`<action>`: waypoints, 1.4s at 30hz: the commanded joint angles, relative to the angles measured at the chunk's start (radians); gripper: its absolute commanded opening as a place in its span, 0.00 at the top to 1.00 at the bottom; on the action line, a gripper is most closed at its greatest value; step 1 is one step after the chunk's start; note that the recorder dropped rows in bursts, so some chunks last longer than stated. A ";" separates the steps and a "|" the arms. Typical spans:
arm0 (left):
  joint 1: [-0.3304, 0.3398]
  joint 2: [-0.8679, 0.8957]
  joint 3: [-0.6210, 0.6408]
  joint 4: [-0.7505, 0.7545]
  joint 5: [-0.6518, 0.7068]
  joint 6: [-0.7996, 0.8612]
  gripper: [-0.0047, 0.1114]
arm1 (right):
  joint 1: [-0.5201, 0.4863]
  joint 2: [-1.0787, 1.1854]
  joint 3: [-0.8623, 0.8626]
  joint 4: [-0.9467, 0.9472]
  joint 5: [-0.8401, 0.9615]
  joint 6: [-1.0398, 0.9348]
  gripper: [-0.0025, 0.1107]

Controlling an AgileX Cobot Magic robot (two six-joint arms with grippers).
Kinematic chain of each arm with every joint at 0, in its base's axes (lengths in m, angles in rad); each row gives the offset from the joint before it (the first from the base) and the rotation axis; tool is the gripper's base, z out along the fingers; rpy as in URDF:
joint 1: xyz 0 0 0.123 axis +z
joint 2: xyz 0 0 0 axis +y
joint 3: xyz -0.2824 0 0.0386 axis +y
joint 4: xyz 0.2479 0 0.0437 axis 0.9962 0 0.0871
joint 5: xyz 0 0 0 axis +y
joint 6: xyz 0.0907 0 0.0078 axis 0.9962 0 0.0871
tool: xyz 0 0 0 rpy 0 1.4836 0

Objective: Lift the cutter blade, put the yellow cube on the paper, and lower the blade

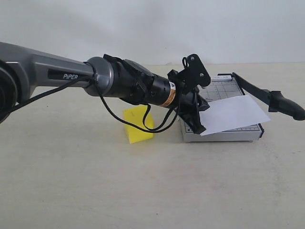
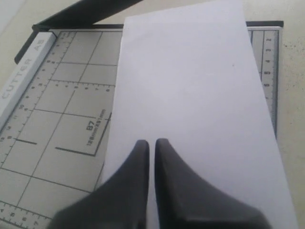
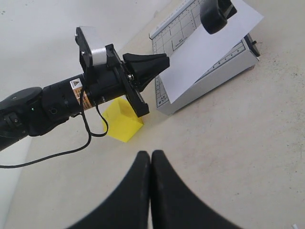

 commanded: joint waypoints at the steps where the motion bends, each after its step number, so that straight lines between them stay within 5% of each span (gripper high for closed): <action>1: 0.002 -0.006 0.014 -0.002 0.007 -0.009 0.92 | -0.003 -0.004 0.002 -0.013 -0.002 -0.010 0.98; 33: 0.002 0.127 0.012 -0.002 0.006 0.130 0.92 | -0.003 -0.004 0.002 -0.013 -0.002 -0.010 0.98; 42: 0.002 0.127 -0.030 -0.109 -0.008 0.206 0.92 | -0.003 -0.004 0.002 -0.013 -0.002 -0.015 0.98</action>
